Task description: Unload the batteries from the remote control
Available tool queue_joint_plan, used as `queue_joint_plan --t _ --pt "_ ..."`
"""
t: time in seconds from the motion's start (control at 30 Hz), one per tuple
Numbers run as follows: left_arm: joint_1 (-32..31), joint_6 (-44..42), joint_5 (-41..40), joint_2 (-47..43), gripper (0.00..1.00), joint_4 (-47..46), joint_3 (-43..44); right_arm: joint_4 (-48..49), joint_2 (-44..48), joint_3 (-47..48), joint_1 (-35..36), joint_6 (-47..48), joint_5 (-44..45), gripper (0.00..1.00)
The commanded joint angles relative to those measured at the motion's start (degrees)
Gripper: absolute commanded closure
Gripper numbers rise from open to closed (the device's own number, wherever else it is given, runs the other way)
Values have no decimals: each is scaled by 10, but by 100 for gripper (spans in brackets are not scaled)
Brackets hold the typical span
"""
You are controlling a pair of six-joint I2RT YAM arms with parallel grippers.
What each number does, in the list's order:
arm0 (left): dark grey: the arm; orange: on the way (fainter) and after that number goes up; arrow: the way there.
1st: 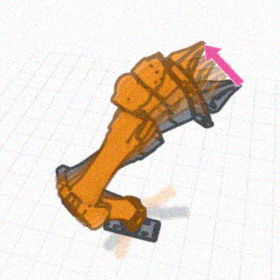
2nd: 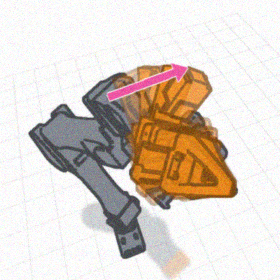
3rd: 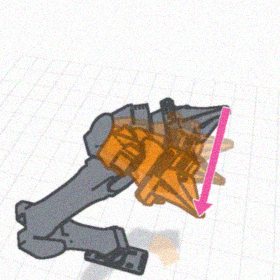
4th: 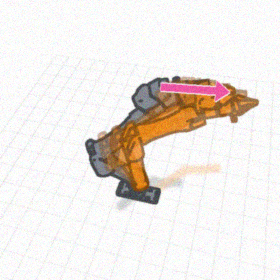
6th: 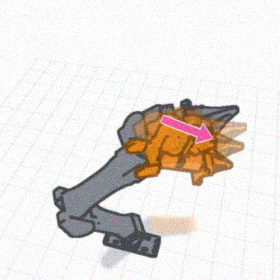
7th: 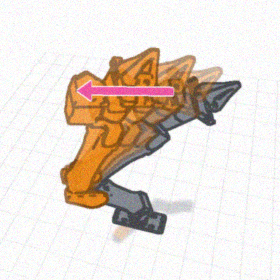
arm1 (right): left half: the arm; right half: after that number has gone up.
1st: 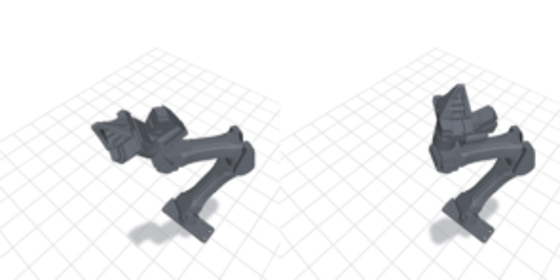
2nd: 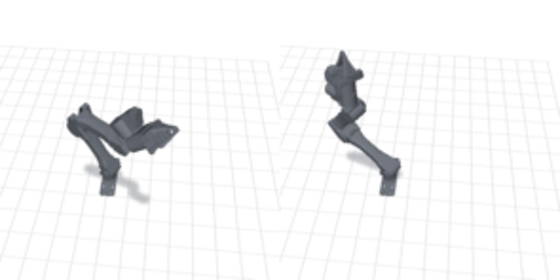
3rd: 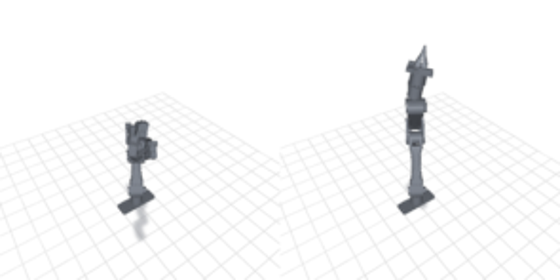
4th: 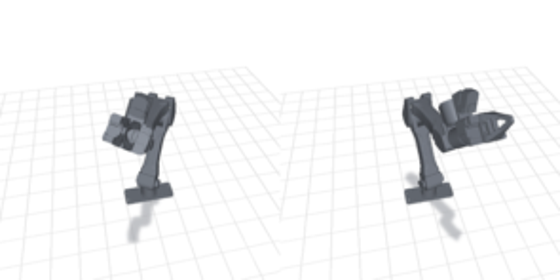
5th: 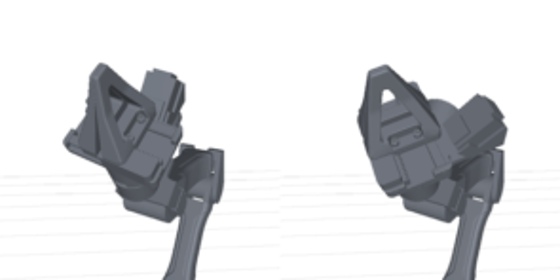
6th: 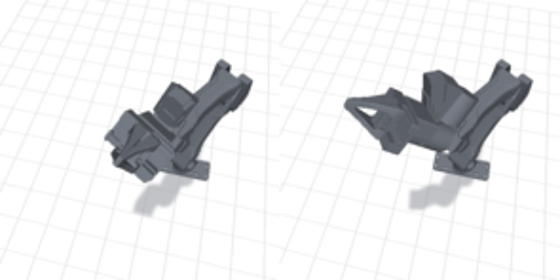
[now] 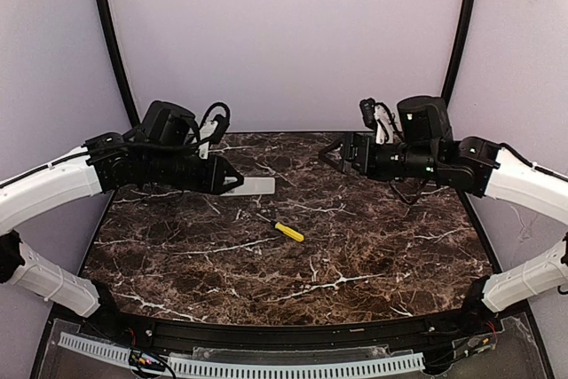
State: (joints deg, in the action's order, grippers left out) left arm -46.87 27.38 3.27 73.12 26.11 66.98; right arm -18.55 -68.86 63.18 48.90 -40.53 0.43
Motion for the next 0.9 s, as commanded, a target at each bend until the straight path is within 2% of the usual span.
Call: queue_joint_plan --t 0.0,0.4,0.6,0.87 --pt "13 -27 76 -14 100 18 47 81 -23 3 -14 95 -184 1" --pt "52 -24 212 -7 100 44 97 249 -84 -27 -23 73 -406 1" --pt "59 -34 262 -2 100 56 118 264 -117 -10 -24 62 -410 1" --pt "59 -39 288 3 100 59 131 272 -143 2 -26 47 -402 1"
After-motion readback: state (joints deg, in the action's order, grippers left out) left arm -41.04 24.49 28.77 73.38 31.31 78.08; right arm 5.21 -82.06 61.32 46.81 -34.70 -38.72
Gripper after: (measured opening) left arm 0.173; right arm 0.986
